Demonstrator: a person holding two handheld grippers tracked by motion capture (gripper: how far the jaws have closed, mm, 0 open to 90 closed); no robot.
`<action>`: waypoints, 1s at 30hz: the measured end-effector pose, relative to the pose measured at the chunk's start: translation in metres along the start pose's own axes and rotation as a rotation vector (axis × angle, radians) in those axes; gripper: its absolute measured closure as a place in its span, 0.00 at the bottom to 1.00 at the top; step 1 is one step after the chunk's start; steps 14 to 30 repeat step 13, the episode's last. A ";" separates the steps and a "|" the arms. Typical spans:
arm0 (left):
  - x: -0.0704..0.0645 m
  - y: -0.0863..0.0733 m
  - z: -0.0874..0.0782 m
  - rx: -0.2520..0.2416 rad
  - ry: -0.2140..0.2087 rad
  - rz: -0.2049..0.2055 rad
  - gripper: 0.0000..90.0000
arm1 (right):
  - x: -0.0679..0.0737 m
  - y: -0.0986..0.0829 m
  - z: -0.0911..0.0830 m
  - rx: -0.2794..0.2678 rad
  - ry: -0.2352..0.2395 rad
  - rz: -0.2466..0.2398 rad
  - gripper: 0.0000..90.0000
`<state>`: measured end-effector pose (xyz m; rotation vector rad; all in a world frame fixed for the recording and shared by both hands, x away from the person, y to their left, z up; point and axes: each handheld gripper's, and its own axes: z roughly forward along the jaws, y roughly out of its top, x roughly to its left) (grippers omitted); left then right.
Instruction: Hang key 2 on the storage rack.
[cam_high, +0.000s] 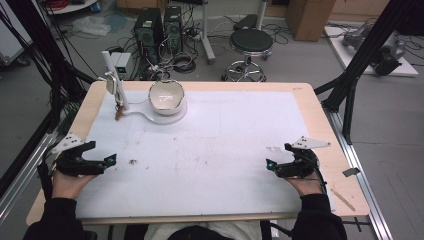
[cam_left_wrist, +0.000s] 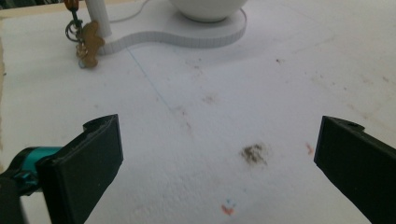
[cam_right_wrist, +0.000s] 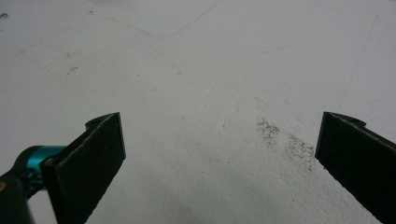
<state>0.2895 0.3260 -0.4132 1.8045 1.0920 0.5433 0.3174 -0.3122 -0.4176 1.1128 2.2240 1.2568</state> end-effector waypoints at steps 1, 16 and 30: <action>0.000 0.000 0.000 0.000 0.000 0.000 0.02 | 0.000 0.000 0.000 0.002 -0.002 0.001 0.01; -0.002 -0.016 -0.016 -0.023 0.044 0.028 0.02 | 0.003 0.000 0.001 0.011 -0.005 -0.012 0.01; -0.002 -0.016 -0.016 -0.023 0.044 0.028 0.02 | 0.003 0.000 0.001 0.011 -0.005 -0.012 0.01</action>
